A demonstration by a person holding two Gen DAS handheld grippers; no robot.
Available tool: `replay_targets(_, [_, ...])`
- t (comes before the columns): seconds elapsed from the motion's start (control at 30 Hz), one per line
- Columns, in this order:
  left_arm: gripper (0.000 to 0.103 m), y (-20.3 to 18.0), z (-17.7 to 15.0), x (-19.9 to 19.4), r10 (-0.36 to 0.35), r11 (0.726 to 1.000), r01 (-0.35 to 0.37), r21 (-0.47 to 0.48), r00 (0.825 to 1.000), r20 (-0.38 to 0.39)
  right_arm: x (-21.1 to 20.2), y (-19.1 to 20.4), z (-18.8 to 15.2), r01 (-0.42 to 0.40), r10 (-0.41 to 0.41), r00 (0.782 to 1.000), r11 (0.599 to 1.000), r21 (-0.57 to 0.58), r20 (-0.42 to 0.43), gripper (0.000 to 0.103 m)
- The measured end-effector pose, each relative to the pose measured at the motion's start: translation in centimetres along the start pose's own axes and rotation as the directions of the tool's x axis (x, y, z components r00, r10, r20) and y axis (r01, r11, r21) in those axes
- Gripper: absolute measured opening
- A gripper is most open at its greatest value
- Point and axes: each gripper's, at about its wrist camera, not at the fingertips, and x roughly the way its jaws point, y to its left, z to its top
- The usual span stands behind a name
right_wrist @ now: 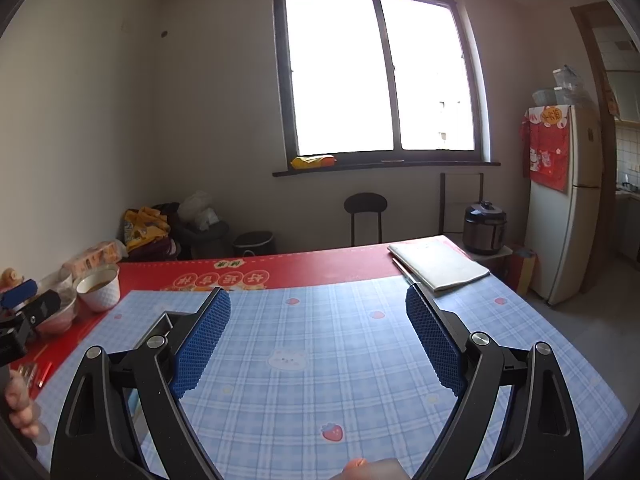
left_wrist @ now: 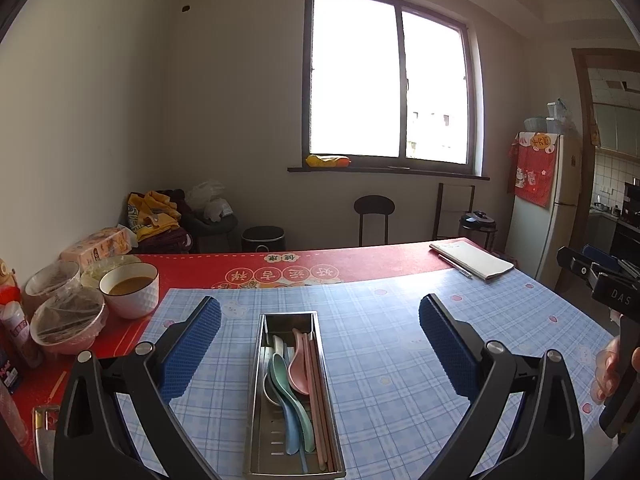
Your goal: Organize utensils
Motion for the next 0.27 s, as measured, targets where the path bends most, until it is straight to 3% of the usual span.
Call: replay_targets(0.27, [0.097,-0.16,0.02,-0.02,0.007,1.0,-0.007,0.006,1.0,0.001,0.04,-0.16,-0.12,0.003,-0.003,1.0,1.0,0.005,-0.007,0.086])
